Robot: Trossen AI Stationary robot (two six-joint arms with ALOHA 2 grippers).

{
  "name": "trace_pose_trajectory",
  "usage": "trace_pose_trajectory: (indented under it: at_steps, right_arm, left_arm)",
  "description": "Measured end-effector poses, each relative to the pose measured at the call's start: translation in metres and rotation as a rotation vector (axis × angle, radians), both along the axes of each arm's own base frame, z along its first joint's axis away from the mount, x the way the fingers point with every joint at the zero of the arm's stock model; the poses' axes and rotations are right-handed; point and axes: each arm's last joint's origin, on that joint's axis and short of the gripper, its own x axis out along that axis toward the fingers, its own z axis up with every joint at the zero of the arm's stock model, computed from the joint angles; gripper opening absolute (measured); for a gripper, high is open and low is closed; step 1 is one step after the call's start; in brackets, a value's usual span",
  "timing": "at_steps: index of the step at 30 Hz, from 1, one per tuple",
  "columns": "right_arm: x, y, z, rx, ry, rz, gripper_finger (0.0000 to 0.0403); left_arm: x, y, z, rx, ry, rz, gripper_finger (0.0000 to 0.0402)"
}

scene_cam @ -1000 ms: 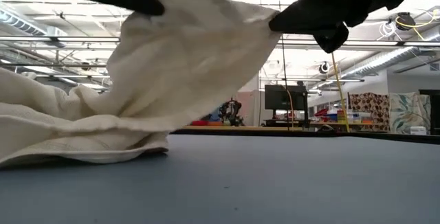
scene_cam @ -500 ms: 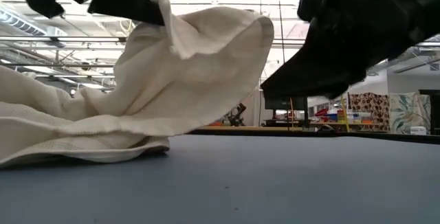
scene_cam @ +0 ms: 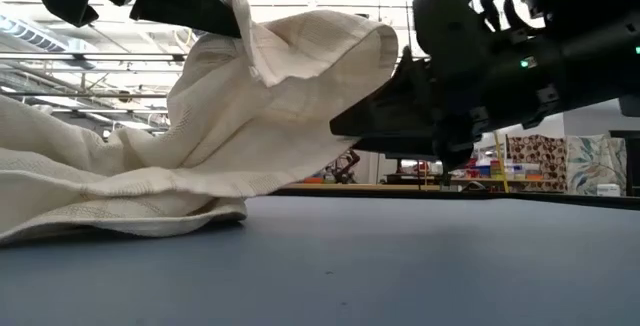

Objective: Roll towel into tight, uniform cylinder
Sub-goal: Roll the white towel

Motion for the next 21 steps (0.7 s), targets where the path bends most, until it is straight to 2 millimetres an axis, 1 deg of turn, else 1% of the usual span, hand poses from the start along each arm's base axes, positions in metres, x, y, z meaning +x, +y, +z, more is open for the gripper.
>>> trace_pose_trajectory:
  at_steps: [2, 4, 5, 6, 11, 13, 15, 18, 19, 21]
  right_arm:
    - [-0.001, -0.001, 0.001, -0.025, 0.007, -0.020, 0.0108]
    - [-0.003, -0.002, 0.004, -0.095, 0.067, -0.009, 0.0048]
    - [-0.005, -0.003, 0.010, -0.119, 0.095, -0.005, 0.0025]
    - [-0.007, -0.004, 0.018, -0.130, 0.110, -0.005, 0.0013]
    - [-0.026, -0.014, 0.066, -0.175, 0.141, -0.088, 0.0015]
    - [-0.036, -0.017, 0.086, -0.188, 0.144, -0.096, 0.0007]
    - [-0.046, -0.021, 0.100, -0.196, 0.162, -0.081, 0.0003]
    - [-0.057, -0.027, 0.112, -0.182, 0.185, -0.070, 0.0009]
    - [-0.058, -0.028, 0.113, -0.166, 0.187, -0.066, 0.0012]
    - [-0.060, -0.028, 0.110, -0.175, 0.229, -0.052, 0.0019]
  left_arm:
    - [-0.001, -0.001, 0.000, -0.002, 0.001, -0.005, 0.0010]
    - [-0.002, -0.003, 0.000, -0.002, 0.001, -0.012, 0.0010]
    - [-0.003, -0.004, 0.001, -0.002, 0.001, -0.018, 0.0010]
    - [-0.004, -0.007, 0.002, -0.004, 0.000, -0.026, 0.0010]
    - [-0.009, -0.017, 0.004, 0.009, 0.012, -0.081, 0.0010]
    - [-0.011, -0.019, 0.003, -0.006, 0.036, -0.110, 0.0010]
    - [-0.012, -0.020, 0.001, -0.023, 0.061, -0.133, 0.0009]
    - [-0.010, -0.017, -0.001, -0.074, 0.064, -0.132, 0.0009]
    - [-0.009, -0.015, -0.002, -0.096, 0.062, -0.123, 0.0009]
    - [-0.005, -0.008, -0.004, -0.143, 0.061, -0.099, 0.0009]
